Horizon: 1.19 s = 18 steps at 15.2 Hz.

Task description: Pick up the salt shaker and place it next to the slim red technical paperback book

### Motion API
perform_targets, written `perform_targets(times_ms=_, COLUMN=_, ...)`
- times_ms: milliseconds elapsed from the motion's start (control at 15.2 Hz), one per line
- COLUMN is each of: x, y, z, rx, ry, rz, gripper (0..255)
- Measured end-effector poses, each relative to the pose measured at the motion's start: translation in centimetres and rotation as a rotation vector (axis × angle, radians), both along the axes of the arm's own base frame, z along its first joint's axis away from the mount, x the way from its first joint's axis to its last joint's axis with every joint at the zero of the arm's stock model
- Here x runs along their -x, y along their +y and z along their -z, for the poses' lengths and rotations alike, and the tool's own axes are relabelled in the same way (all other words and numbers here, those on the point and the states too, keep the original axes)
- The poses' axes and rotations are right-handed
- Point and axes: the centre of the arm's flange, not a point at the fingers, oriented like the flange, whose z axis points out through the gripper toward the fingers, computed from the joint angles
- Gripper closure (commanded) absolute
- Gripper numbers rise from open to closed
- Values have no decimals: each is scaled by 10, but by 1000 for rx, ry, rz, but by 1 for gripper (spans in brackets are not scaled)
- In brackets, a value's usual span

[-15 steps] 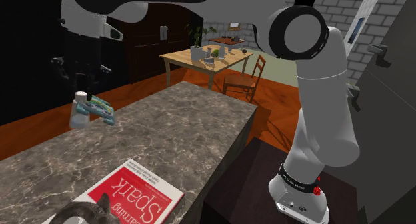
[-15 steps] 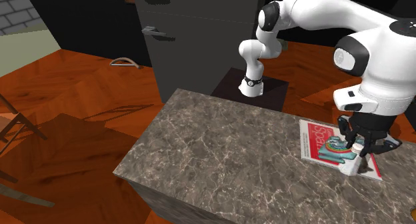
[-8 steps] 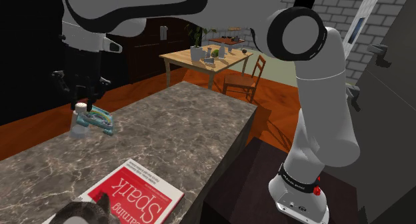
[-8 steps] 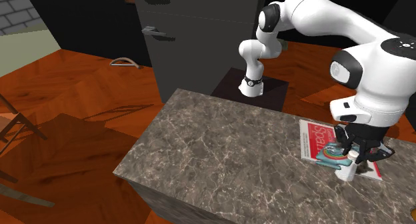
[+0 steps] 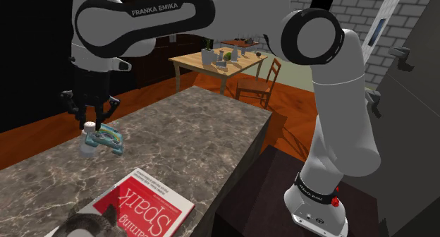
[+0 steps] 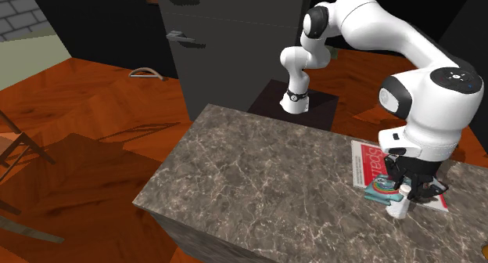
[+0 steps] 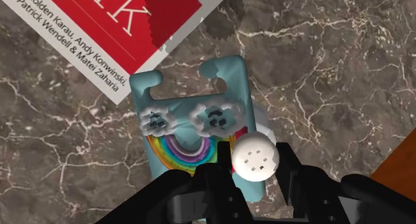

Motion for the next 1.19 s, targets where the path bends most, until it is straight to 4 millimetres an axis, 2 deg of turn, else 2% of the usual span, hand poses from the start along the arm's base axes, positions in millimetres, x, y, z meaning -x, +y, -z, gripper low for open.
perform_targets(times_ms=990, x=1, y=-1, z=77, rx=0, ry=0, rz=0, gripper=255)
perform_targets(times_ms=1188, x=0, y=1, z=79, rx=-7, ry=-10, rz=1, gripper=255)
